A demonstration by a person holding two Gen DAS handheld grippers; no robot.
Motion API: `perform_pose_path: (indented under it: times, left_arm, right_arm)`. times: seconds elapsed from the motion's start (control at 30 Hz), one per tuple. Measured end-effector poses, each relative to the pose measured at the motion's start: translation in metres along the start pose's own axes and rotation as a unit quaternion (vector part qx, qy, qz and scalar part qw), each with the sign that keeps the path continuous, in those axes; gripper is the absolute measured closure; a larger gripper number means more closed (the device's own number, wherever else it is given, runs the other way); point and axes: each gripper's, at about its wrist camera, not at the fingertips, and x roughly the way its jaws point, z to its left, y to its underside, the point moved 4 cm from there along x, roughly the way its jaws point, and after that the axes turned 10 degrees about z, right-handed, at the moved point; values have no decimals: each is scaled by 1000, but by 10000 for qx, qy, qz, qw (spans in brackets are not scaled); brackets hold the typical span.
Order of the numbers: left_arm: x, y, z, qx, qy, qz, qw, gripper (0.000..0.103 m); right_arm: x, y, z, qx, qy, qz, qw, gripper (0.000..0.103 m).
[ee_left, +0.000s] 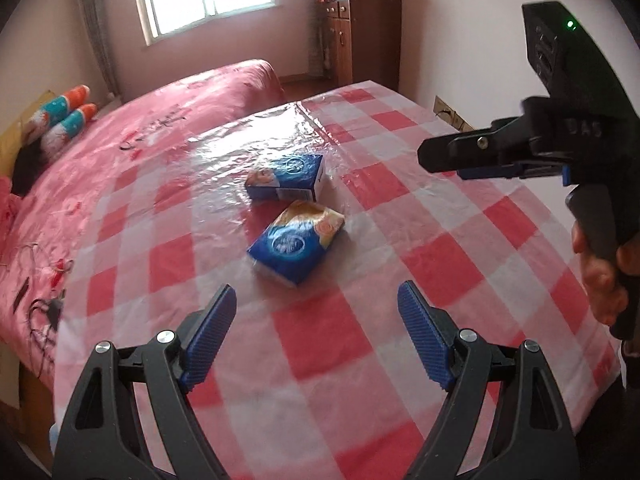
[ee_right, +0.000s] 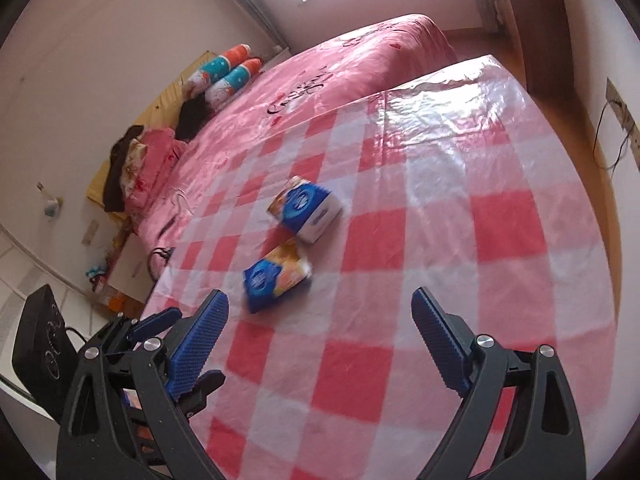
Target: Collect trash
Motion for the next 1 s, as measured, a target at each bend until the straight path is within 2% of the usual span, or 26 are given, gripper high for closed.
perform_pose_path:
  times: [0.3, 0.47, 0.7, 1.0]
  left_arm:
    - [44, -25, 25, -305, 394, 183, 9986, 20]
    - [59, -30, 28, -351, 543, 255, 9976, 20]
    - [72, -34, 30, -356, 618, 319, 9969, 20]
    - [75, -38, 29, -368, 540, 149, 9978, 26]
  right_arm:
    - [47, -43, 17, -564, 235, 302, 9977, 11]
    - [69, -59, 32, -975, 376, 306, 9941, 11]
    - [92, -76, 30, -1052, 467, 343, 9928, 11]
    - [108, -83, 32, -1194, 622, 326, 9904, 11]
